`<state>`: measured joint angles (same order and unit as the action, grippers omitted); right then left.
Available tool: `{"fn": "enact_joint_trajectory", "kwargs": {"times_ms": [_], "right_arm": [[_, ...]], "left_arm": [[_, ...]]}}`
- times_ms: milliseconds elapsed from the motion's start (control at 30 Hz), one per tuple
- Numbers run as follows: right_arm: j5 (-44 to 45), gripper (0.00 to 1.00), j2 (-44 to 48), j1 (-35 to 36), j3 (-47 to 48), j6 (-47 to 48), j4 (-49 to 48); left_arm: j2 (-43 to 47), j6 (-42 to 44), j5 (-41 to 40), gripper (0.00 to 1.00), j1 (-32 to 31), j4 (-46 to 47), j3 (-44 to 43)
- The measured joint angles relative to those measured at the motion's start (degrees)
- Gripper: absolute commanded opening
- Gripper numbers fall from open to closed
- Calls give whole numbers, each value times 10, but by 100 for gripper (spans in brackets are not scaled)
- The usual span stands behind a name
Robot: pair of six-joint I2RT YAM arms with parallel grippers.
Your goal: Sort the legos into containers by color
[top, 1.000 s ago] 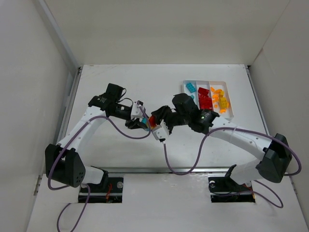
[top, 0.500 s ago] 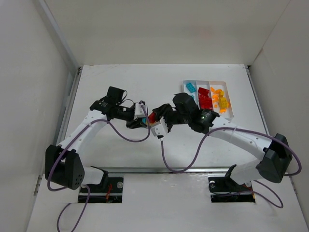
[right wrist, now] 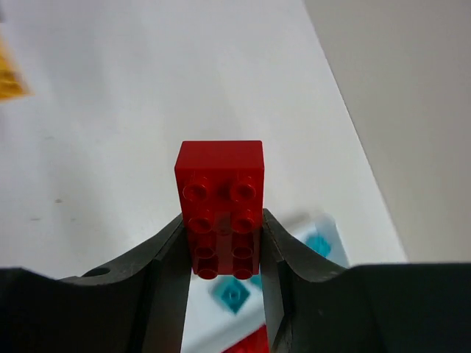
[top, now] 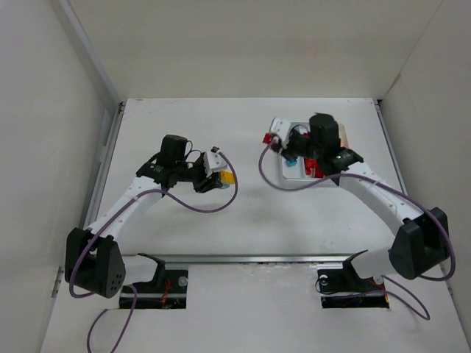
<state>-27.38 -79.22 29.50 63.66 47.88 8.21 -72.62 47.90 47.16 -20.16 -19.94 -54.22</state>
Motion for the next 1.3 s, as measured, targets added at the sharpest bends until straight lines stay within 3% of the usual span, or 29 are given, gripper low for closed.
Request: {"fn": "enact_joint_trajectory", "kwargs": {"times_ms": [267,400,500,600,767,900,1067,1100,1167,1200,1300], "right_arm": [[79,0,-96,-184,30,-357,-54],[117,0,-198,-221,85,-468,-51],[151,11,-249,-223,116,-522,-43],[181,23,-275,-220,138,-555,-27],[234,28,-305,-219,190,-577,2],[255,46,-330,-219,211,-578,24],[266,55,-357,-220,212,-573,54],[268,61,-359,-219,212,-572,59],[271,91,-359,-220,210,-570,65],[272,97,-357,-220,209,-568,64],[265,100,-337,-219,187,-545,45]], "left_arm": [[22,-120,-64,0,0,95,36],[26,-144,-78,0,0,112,40],[34,-156,-86,0,0,117,41],[45,-165,-90,0,0,123,47],[50,-175,-92,0,0,128,50],[50,-178,-94,0,0,130,50],[50,-177,-96,0,0,131,50],[50,-177,-96,0,0,131,50],[50,-177,-96,0,0,131,50],[50,-176,-96,0,0,132,50],[50,-172,-96,0,0,133,50]]}}
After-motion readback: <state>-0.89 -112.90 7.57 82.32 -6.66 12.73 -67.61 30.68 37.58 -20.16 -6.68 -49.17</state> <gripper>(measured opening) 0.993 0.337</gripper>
